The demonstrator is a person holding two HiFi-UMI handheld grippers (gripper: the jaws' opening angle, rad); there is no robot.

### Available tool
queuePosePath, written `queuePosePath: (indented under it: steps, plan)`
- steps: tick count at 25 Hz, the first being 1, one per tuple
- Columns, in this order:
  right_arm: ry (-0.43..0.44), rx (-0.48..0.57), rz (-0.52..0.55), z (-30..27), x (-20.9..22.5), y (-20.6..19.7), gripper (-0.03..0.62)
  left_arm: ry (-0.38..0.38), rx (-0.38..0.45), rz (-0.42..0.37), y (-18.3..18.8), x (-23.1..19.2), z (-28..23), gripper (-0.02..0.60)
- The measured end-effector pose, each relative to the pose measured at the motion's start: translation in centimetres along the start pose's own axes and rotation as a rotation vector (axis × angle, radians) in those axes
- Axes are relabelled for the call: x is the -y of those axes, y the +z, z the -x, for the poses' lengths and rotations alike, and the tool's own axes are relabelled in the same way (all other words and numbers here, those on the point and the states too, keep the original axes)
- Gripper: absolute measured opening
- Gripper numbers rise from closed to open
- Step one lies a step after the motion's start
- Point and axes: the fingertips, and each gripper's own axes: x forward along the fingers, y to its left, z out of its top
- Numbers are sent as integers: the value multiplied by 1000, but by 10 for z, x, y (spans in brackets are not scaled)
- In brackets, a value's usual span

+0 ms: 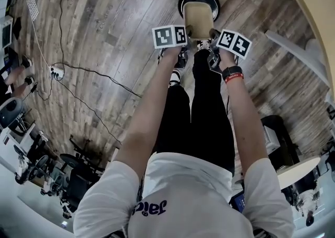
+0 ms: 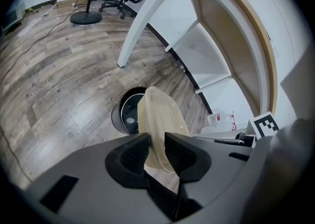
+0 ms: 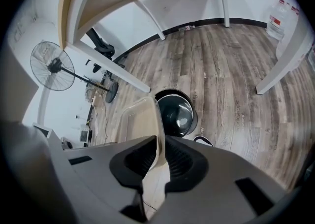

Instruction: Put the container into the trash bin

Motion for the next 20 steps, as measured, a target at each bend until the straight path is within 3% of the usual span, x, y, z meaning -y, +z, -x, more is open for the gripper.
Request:
queuePosePath:
  steps: [20]
  plan:
    - [-55, -50, 59, -71, 41, 12, 49, 3, -12, 35, 7, -39, -79, 109]
